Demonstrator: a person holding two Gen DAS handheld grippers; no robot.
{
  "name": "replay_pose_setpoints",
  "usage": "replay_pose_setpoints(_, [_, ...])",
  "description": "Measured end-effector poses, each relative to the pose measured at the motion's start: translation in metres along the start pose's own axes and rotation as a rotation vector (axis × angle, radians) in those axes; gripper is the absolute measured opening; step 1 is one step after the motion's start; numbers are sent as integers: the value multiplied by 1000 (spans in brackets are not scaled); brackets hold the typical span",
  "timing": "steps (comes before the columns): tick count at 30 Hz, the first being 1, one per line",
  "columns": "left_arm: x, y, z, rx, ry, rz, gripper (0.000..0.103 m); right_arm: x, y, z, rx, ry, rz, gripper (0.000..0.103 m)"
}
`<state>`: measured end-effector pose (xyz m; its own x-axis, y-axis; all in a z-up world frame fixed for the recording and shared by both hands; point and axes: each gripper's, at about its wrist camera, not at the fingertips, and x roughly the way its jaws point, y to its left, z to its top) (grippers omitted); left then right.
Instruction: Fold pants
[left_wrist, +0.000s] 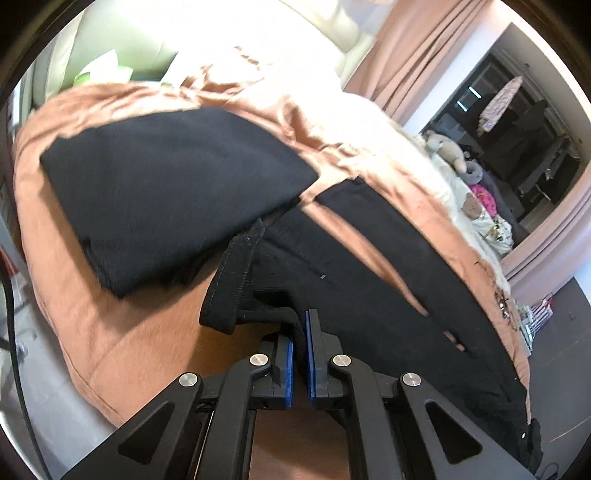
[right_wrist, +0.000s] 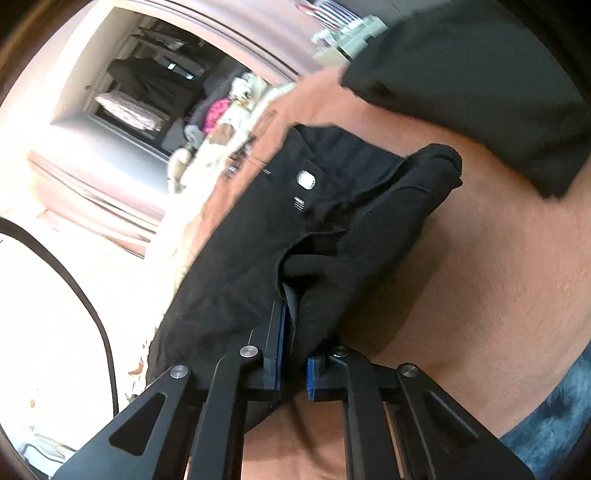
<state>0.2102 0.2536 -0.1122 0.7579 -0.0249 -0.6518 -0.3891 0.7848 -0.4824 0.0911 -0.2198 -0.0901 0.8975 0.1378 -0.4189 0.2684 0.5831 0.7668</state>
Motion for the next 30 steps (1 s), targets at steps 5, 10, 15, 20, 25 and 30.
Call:
replay_pose_setpoints(5, [-12, -23, 25, 29, -40, -28, 4, -8, 18, 10, -25, -38, 17, 5])
replay_pose_setpoints(10, [-16, -40, 49, 48, -74, -53, 4, 0, 26, 24, -31, -62, 28, 5])
replay_pose_setpoints(15, [-11, -58, 69, 70, -88, -68, 4, 9, 33, 27, -44, -84, 46, 5])
replay_pose_setpoints(20, [-3, -80, 90, 91, -105, -89, 4, 17, 37, 33, -42, -98, 39, 5])
replay_pose_setpoints(25, [8, -110, 117, 123, -127, -105, 4, 22, 51, 39, -53, -114, 32, 5])
replay_pose_setpoints(30, [25, -134, 142, 149, -130, -103, 4, 35, 62, 51, -46, -122, 31, 5])
